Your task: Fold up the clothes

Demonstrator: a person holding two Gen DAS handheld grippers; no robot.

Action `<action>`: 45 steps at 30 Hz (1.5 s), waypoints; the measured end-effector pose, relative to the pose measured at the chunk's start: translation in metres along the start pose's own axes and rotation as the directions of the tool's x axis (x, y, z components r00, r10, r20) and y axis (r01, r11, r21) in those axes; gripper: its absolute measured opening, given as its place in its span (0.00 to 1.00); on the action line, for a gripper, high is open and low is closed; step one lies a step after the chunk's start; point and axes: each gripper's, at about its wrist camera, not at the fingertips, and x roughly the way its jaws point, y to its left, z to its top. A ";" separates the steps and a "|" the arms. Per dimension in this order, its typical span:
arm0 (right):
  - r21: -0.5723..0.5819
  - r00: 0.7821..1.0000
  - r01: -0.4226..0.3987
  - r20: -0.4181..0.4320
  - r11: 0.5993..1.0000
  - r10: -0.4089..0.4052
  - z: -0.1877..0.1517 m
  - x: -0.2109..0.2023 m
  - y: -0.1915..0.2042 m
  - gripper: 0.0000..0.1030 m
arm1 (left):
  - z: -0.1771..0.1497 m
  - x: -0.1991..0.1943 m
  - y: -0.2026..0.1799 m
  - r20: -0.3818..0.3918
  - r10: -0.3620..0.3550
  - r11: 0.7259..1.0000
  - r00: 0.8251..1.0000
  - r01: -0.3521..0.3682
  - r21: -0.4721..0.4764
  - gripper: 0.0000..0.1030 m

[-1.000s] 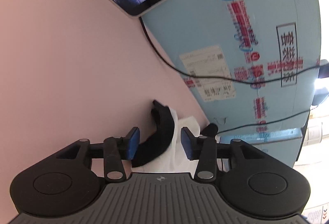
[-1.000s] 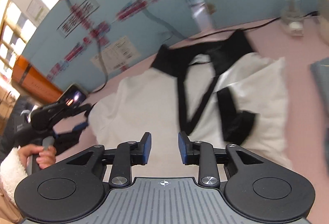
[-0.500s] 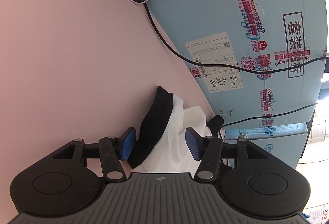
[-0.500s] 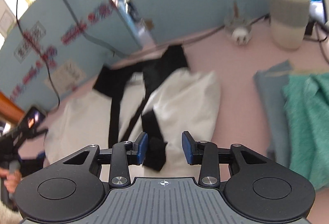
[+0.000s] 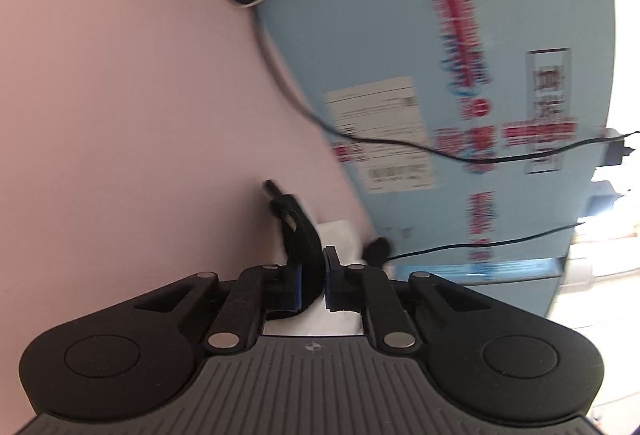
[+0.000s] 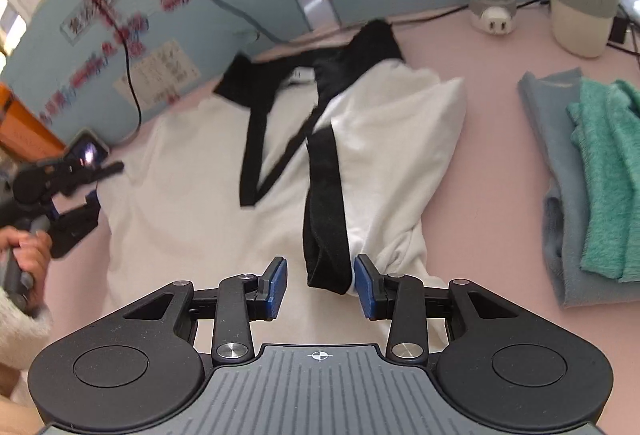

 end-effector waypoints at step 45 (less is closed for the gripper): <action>0.167 0.942 -0.273 -0.154 0.947 0.298 0.058 0.080 0.044 0.03 | -0.140 0.000 -0.061 -0.145 0.339 0.542 0.930 -0.067 0.837 0.63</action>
